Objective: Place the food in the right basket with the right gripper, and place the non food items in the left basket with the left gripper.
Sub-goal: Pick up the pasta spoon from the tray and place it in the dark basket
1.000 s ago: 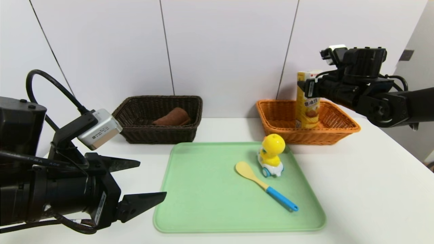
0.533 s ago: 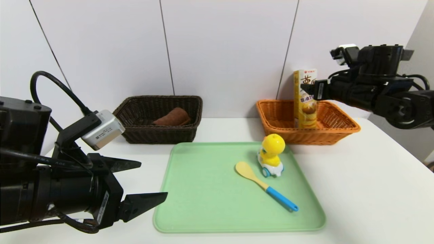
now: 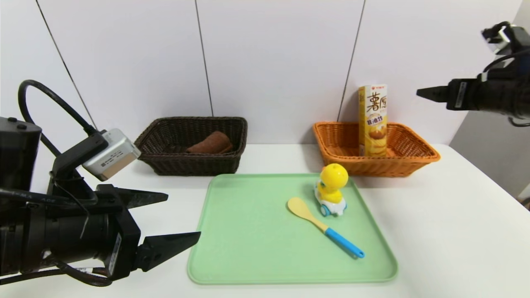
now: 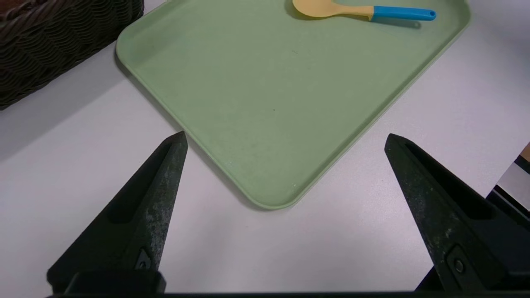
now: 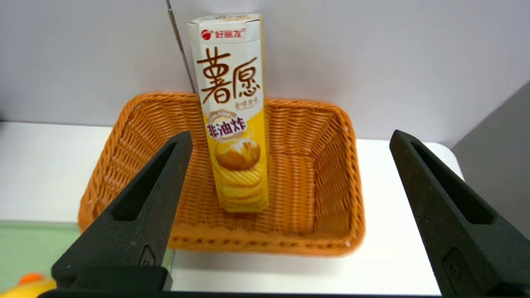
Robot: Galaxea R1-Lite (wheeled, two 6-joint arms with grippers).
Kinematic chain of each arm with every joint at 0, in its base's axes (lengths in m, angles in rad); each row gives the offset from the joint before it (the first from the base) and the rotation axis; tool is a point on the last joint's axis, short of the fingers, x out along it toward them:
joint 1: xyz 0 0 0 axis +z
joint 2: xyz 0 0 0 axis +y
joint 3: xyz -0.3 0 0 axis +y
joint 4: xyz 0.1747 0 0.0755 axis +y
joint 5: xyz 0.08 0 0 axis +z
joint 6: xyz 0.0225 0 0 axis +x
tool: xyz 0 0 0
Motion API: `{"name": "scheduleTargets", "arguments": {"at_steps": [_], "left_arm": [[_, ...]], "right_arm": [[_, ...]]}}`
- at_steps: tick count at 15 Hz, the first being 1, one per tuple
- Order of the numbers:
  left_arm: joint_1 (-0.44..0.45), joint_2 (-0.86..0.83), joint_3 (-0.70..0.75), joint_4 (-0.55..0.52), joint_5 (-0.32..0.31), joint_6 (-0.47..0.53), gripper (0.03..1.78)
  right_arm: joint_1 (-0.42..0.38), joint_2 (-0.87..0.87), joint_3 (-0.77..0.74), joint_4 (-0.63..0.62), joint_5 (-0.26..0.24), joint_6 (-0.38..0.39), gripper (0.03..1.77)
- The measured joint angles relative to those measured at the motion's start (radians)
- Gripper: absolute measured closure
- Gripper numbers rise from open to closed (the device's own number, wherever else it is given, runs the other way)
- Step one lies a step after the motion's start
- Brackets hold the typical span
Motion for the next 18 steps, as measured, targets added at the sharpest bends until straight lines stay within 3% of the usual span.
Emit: {"name": "scheduleTargets", "arguments": {"at_steps": [3,10,13,15,18], "left_arm": [[-0.001,-0.014,-0.009,-0.001,-0.002,-0.004,0.12],[-0.020,0.034,-0.114,-0.019,0.000,-0.084,0.12],[-0.048,0.110,-0.189,0.002,0.012,-0.129,0.12],[-0.087,0.177,-0.242,0.018,0.076,-0.185,0.12],[-0.172,0.292,-0.326,0.055,0.247,-0.254,0.12]], "right_arm": [[-0.056,-0.119,-0.009,0.165,0.050,0.010,0.13],[-0.055,-0.353,-0.003,0.600,0.058,-0.018,0.11],[-0.042,-0.404,-0.004,0.733,0.059,-0.029,0.11],[-0.029,-0.421,-0.004,0.780,0.058,-0.033,0.11],[-0.011,-0.434,-0.001,0.796,0.059,-0.030,0.11]]}}
